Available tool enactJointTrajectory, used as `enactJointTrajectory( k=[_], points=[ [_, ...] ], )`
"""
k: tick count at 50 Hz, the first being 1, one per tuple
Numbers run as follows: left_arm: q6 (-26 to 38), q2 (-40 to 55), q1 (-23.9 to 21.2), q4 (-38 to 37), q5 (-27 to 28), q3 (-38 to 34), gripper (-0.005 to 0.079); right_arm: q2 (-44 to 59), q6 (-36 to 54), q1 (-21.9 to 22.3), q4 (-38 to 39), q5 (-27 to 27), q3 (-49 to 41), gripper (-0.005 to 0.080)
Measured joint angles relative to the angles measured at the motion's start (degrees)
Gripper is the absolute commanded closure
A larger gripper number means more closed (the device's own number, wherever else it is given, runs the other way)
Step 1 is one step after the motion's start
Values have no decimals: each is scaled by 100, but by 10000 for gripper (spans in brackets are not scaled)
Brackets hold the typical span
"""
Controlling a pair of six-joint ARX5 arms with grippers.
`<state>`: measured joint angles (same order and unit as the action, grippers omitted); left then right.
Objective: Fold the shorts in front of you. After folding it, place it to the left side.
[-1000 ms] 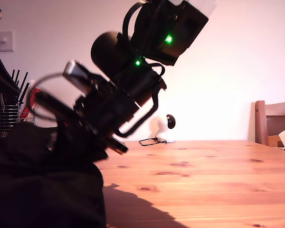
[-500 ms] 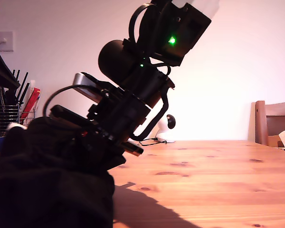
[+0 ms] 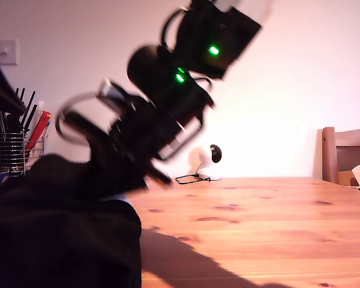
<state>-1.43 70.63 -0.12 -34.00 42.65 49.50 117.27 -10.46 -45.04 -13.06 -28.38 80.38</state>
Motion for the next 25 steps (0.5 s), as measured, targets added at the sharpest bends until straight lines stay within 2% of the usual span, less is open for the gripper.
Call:
enactJointTrajectory(
  k=[9, 16, 25],
  points=[
    [225, 2, -293, -87, -2, 0, 761, 0, 11, 122, -671, -400, 710, 764],
    [520, 92, -529, -74, 11, 0, 761, -2, 289, 269, -1408, -428, 1163, 764],
    [658, 568, -828, -7, 15, 0, 761, -2, 568, 487, -1958, -424, 1611, 764]
  ],
)
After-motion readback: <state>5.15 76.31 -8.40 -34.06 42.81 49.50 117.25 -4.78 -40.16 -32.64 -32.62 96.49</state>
